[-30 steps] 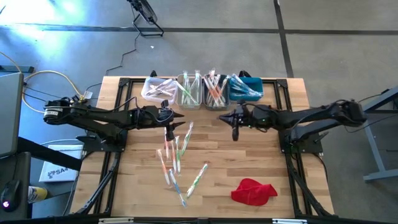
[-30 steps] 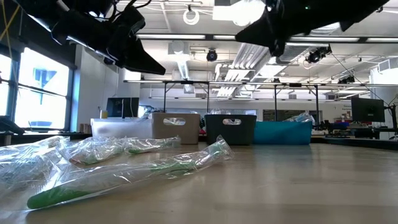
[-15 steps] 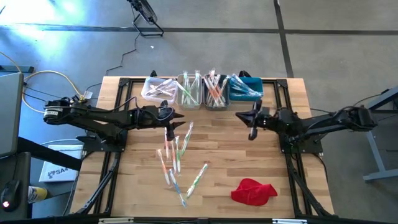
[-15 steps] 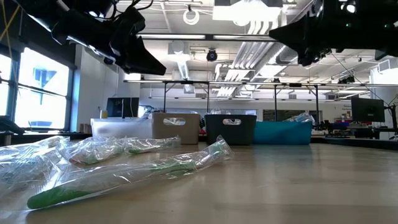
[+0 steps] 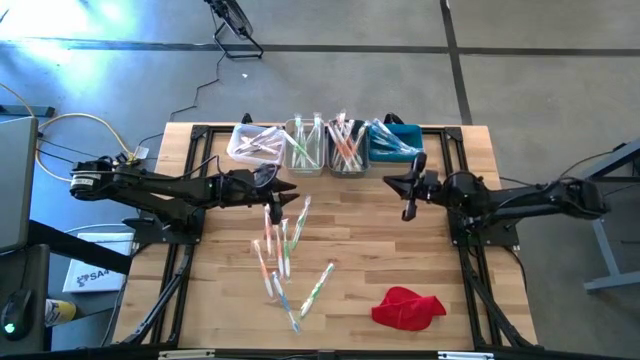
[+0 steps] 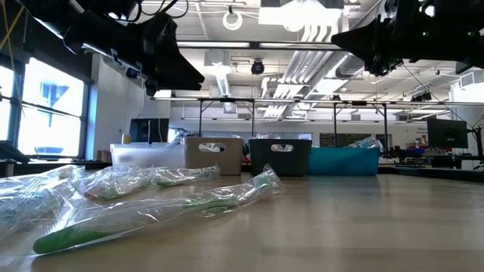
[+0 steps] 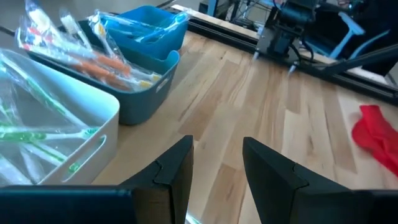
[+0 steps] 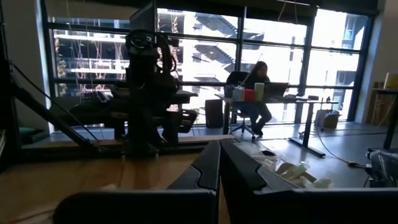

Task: Pick & Place Toothbrushes
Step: Put the green toothbrush into the gray bin

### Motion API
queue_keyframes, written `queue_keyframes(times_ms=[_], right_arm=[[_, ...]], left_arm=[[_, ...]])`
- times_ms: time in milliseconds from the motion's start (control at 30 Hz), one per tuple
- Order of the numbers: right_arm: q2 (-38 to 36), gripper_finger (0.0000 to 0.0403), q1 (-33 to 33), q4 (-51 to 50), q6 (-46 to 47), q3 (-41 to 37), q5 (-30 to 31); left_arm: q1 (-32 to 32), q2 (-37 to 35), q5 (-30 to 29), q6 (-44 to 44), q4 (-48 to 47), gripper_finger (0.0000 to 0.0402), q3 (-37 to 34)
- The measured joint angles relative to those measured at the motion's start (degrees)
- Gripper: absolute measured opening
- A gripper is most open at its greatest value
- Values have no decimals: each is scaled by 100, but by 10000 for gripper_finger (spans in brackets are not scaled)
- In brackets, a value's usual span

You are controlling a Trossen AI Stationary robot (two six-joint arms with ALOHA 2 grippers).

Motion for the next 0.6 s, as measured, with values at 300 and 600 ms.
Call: queue_keyframes(times_ms=[300, 600], right_arm=[[25, 3, -380, -437, 572, 0, -10], [43, 4, -460, -471, 609, 2, -13]], left_arm=[[-4, 185, -15, -450, -54, 136, 26], [-370, 974, -124, -628, -851, 136, 786]])
